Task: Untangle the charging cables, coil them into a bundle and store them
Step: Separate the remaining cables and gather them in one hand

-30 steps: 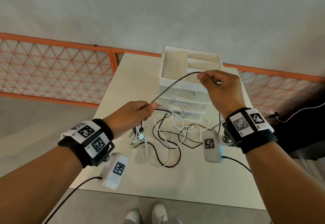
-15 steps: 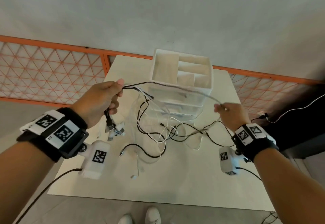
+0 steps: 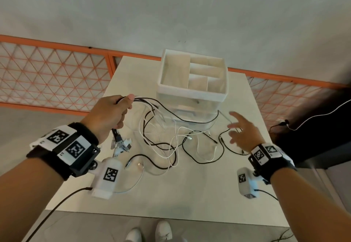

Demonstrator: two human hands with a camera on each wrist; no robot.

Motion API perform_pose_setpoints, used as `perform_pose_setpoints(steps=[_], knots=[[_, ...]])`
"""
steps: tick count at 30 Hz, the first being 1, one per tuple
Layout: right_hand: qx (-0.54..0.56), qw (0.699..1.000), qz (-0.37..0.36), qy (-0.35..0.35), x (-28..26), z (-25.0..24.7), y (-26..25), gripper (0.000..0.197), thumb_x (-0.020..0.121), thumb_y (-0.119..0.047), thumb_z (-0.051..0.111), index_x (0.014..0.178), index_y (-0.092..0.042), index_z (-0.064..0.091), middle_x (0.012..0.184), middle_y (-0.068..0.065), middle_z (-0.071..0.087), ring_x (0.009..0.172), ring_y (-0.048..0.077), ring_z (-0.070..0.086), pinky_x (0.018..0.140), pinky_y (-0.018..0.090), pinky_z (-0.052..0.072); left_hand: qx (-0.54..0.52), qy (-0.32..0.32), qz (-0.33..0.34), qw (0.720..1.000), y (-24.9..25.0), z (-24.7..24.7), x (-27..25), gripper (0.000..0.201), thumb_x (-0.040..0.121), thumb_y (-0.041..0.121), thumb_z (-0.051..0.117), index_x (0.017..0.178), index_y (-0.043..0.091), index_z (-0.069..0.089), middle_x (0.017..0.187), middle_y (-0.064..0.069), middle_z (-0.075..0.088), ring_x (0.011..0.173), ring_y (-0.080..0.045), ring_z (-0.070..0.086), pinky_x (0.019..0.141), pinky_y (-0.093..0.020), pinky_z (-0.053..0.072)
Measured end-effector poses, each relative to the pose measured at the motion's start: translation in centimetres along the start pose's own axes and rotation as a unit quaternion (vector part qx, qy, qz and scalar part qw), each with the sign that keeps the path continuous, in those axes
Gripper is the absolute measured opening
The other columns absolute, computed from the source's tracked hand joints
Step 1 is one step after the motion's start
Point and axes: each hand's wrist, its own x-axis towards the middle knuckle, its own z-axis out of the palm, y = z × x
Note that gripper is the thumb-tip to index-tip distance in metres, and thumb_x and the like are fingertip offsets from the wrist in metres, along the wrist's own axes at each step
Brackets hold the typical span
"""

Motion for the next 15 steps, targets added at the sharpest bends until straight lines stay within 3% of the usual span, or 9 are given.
perform_pose_setpoints(steps=[3,5,7,11,13,15], knots=[[-0.063,0.992,0.101,0.035,-0.2,1.9,3.8,0.043,0.088,-0.011,0.058,0.128,-0.027,0.058,0.104,-0.001,0.071,0.103,0.03,0.068,0.085,0.034,0.053,-0.019,0.018,-0.007,1.0,-0.1,-0.1,0.1,0.032,0.098,0.035,0.057,0.079,0.01,0.055,0.051,0.008,0.027,0.044,-0.01,0.022,0.041,-0.022,0.022],[-0.146,0.976,0.161,0.002,-0.3,3.0,6.1,0.037,0.09,-0.013,0.056,0.126,-0.023,0.063,0.123,0.005,0.069,0.118,0.031,0.059,0.098,0.035,0.047,-0.023,0.024,-0.007,0.999,-0.3,-0.1,0.1,0.031,0.099,0.034,0.056,0.079,0.01,0.055,0.048,0.01,0.028,0.043,-0.009,0.022,0.039,-0.021,0.022],[-0.182,0.966,0.178,-0.053,-0.6,4.1,8.0,0.045,0.09,-0.015,0.057,0.134,-0.025,0.06,0.139,0.006,0.061,0.125,0.03,0.057,0.105,0.035,0.046,-0.028,0.024,-0.006,0.999,-0.6,0.0,0.2,0.031,0.099,0.033,0.056,0.079,0.01,0.055,0.047,0.01,0.027,0.043,-0.01,0.021,0.038,-0.02,0.022],[-0.203,0.963,0.161,-0.075,-0.8,6.2,9.5,0.055,0.09,-0.018,0.057,0.144,-0.028,0.048,0.148,0.001,0.047,0.12,0.029,0.058,0.097,0.034,0.046,-0.035,0.012,-0.009,0.999,-1.2,0.4,0.2,0.03,0.099,0.032,0.055,0.08,0.009,0.055,0.047,0.011,0.027,0.042,-0.009,0.021,0.039,-0.02,0.021],[-0.228,0.96,0.15,-0.059,-0.6,7.1,9.3,0.044,0.089,-0.017,0.057,0.133,-0.024,0.055,0.138,0.003,0.051,0.11,0.03,0.06,0.087,0.032,0.047,-0.039,0.004,-0.012,0.999,-1.4,0.7,0.3,0.03,0.099,0.032,0.056,0.081,0.008,0.056,0.047,0.011,0.028,0.042,-0.008,0.02,0.04,-0.02,0.02],[-0.256,0.953,0.15,-0.064,-0.5,7.8,8.3,0.025,0.087,-0.015,0.057,0.11,-0.018,0.064,0.117,0.008,0.063,0.092,0.029,0.06,0.075,0.029,0.047,-0.039,0.0,-0.015,0.999,-1.6,1.0,0.4,0.029,0.098,0.031,0.057,0.081,0.008,0.056,0.047,0.012,0.028,0.041,-0.008,0.02,0.04,-0.02,0.02]])
